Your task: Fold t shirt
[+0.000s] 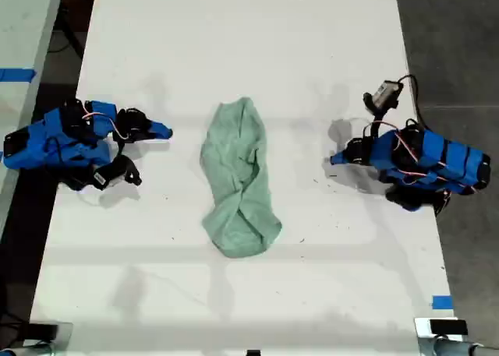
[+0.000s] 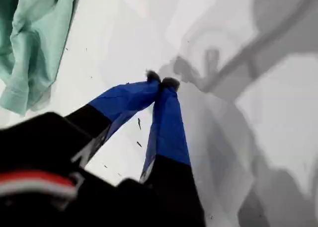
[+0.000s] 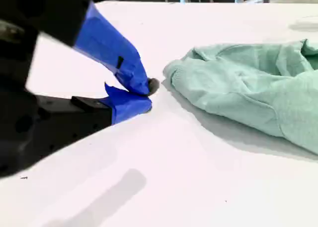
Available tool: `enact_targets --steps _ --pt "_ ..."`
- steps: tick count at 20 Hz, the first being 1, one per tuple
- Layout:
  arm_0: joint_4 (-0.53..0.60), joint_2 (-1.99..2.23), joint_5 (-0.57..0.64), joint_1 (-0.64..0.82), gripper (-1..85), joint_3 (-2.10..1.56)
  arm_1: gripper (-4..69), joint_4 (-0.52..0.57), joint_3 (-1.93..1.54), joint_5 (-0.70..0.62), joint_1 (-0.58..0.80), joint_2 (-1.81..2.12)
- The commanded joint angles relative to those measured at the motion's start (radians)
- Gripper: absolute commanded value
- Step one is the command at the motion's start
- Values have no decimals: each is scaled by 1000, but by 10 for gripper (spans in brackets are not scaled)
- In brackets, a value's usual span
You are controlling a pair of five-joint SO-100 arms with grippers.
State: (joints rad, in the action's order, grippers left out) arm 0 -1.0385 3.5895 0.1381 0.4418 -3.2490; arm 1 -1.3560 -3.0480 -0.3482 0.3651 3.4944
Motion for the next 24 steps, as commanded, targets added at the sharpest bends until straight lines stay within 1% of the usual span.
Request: enact_targets --steps 1,2,4,6,8,9,10,11,12,13,14,15,16,17,18,20,22,24 --pt "-104 -626 -383 -376 -3 635 -9 -110 457 350 -227 -324" --pt "-137 -836 -408 -407 -3 811 -8 -110 554 390 -256 -442" --pt "-253 -1184 -463 -459 -3 1166 -8 -123 744 459 -328 -634" --pt "-356 -1454 -480 -515 -3 1486 -8 -156 943 480 -396 -853" --pt "-356 -1674 -463 -571 1 1718 -7 -196 1164 489 -468 -1115" --pt "-357 -1789 -449 -594 33 1832 -5 -235 1292 497 -497 -1255" --pt "-357 -1905 -423 -615 61 1947 27 -265 1414 494 -522 -1384" --pt "-357 -2025 -388 -635 113 2056 81 -284 1525 485 -540 -1499" --pt "-356 -2132 -367 -652 145 2152 130 -284 1601 463 -551 -1592" --pt "-350 -2207 -360 -672 160 2210 160 -281 1663 446 -552 -1675" --pt "-313 -2243 -359 -693 163 2226 187 -253 1694 426 -552 -1735" --pt "-279 -2261 -365 -716 162 2224 234 -225 1718 408 -552 -1787" --pt "-267 -2278 -387 -735 158 2224 319 -196 1744 385 -554 -1836" --pt "-268 -2299 -416 -749 156 2220 354 -184 1784 370 -555 -1891" --pt "-287 -2332 -448 -755 156 2220 370 -184 1842 350 -558 -1953" --pt "-305 -2393 -491 -756 159 2220 377 -184 1934 322 -561 -2051" --pt "-295 -2442 -509 -750 159 2224 377 -183 1999 304 -565 -2126" --pt "-295 -2496 -531 -741 163 2227 373 -153 2022 285 -574 -2178"
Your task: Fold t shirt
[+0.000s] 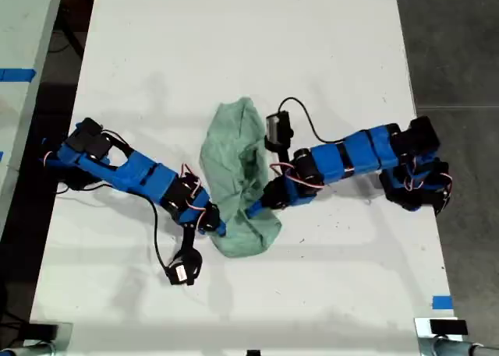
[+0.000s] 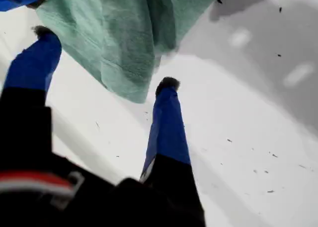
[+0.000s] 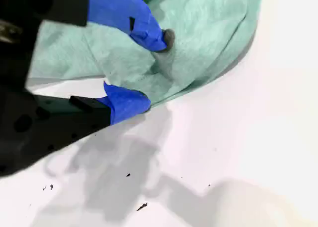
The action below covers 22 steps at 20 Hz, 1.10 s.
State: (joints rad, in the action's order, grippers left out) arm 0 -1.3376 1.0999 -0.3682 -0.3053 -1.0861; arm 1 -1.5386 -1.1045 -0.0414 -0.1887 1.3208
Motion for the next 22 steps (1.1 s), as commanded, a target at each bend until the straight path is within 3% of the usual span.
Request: enact_targets --steps 1,6,7,8,9,10,12,22 --pt "-2 -28 -38 9 163 66 371 44 83 -26 -26 -25" --pt "32 -51 -41 11 166 98 334 112 87 -37 -46 -104" --pt "51 -51 -35 8 163 101 260 121 91 -37 -49 -117" --pt "71 -48 -26 8 147 103 50 124 94 -28 -52 -126" --pt "112 -48 3 8 81 103 0 130 94 -25 -55 -132" --pt "170 -48 46 8 8 106 1 135 103 -29 -60 -143" --pt "250 -57 101 5 -3 115 2 135 109 -25 -67 -149" --pt "261 -8 155 -11 -3 115 2 130 166 -38 -98 -141"
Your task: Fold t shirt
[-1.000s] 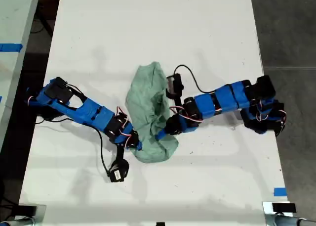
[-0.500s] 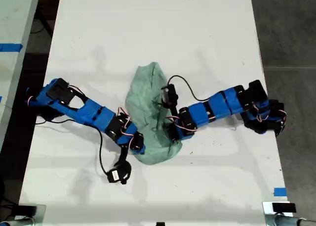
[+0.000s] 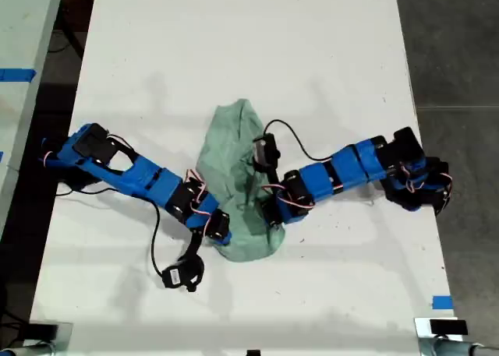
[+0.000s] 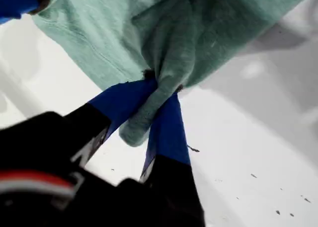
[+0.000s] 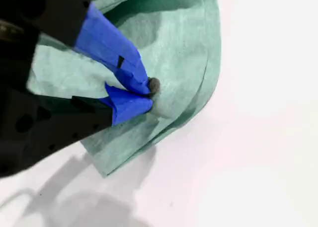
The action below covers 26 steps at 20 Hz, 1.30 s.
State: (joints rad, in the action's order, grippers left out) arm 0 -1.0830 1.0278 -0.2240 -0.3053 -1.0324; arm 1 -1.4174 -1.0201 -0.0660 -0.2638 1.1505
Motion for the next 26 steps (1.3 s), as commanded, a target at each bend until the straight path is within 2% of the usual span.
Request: enact_targets --steps 1,6,9,12,15,19,23,24,25,26 --pt "3 78 20 -12 -3 61 2 11 92 -23 -28 38" --pt "-21 210 78 -21 -3 46 2 12 109 -66 -43 146" --pt "-130 373 120 9 -3 38 2 29 112 -149 -12 282" --pt "-310 537 161 123 -3 11 12 21 77 -272 109 419" --pt "-405 667 229 282 -3 -51 14 26 69 -390 267 472" --pt "-459 675 330 451 -3 -75 15 26 69 -466 436 460" --pt "-472 563 448 592 -3 -74 15 98 140 -540 558 344" --pt "-479 526 465 617 3 -75 15 124 149 -555 586 311" --pt "-483 483 485 640 52 -77 15 149 150 -565 614 279" --pt "-483 433 512 660 140 -77 73 173 150 -580 632 239"
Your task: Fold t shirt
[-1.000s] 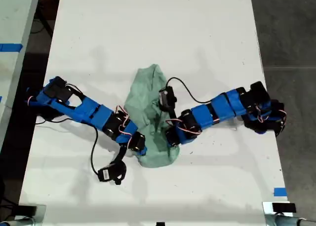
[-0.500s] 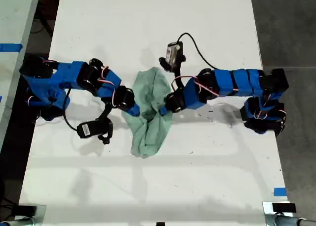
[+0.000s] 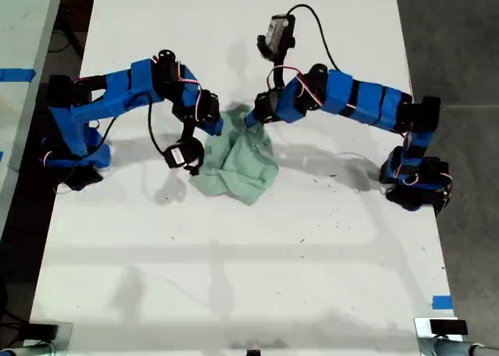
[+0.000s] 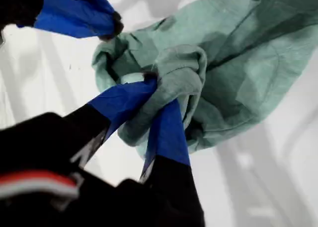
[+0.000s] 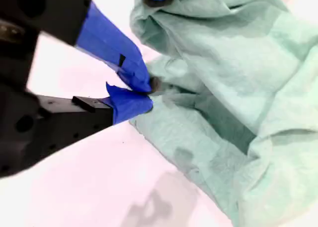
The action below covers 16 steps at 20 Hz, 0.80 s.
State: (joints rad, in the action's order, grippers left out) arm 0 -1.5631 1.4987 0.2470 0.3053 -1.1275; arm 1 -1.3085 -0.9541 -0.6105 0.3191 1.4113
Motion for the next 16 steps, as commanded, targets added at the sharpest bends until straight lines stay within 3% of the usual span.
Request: enact_targets --steps 1,2,7,12,15,16 --pt "-3 -103 67 66 192 18 202 81 86 -51 64 -69" --pt "-3 -175 84 83 211 20 299 81 94 -71 78 -118" --pt "-23 -279 49 141 233 -8 383 -44 91 -121 141 -190" --pt "-28 176 3 127 179 -32 362 -213 52 -133 190 87" --pt "-26 403 -67 23 136 -44 327 -324 -48 -72 176 318" --pt "-23 448 -107 -40 81 -44 289 -357 -89 -31 146 388"
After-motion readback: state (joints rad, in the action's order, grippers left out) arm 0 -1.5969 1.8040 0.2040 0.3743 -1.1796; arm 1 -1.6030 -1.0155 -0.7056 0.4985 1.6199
